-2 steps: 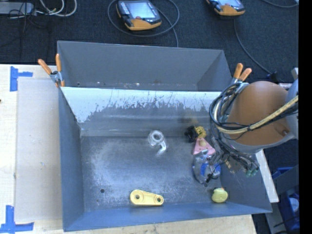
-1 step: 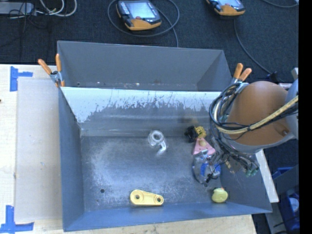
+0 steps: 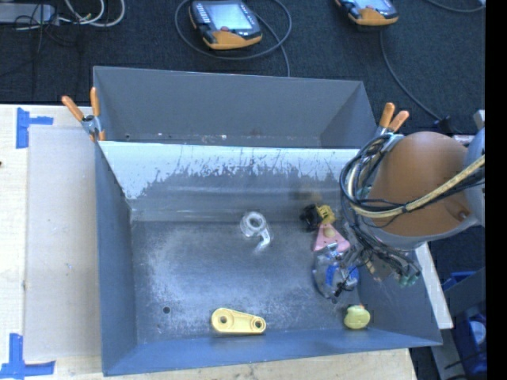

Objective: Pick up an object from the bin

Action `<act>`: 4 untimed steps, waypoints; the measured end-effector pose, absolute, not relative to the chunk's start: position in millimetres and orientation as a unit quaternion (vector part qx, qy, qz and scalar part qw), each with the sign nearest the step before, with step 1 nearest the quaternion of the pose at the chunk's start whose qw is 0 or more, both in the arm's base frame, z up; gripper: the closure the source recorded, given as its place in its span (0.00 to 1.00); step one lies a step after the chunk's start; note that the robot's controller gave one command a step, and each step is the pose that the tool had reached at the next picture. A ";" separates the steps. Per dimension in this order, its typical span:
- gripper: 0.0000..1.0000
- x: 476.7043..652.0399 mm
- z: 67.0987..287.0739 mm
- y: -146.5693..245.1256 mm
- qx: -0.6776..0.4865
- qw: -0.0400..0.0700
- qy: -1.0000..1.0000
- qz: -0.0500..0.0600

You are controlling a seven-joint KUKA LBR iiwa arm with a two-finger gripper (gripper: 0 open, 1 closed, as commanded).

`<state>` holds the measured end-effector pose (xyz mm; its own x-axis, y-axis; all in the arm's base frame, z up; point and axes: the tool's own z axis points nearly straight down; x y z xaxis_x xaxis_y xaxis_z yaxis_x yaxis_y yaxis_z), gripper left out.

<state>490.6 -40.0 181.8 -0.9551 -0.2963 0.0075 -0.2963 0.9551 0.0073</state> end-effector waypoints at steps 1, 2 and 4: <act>1.00 490.6 181.8 -39.9 0.151 0.004 -0.989 -0.003; 1.00 490.6 181.8 -39.8 0.151 0.004 -0.989 -0.003; 1.00 514.7 142.8 9.4 0.101 0.007 -0.995 -0.004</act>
Offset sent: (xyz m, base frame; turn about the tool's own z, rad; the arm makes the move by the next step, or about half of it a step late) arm 0.0000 0.0000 0.0000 0.0000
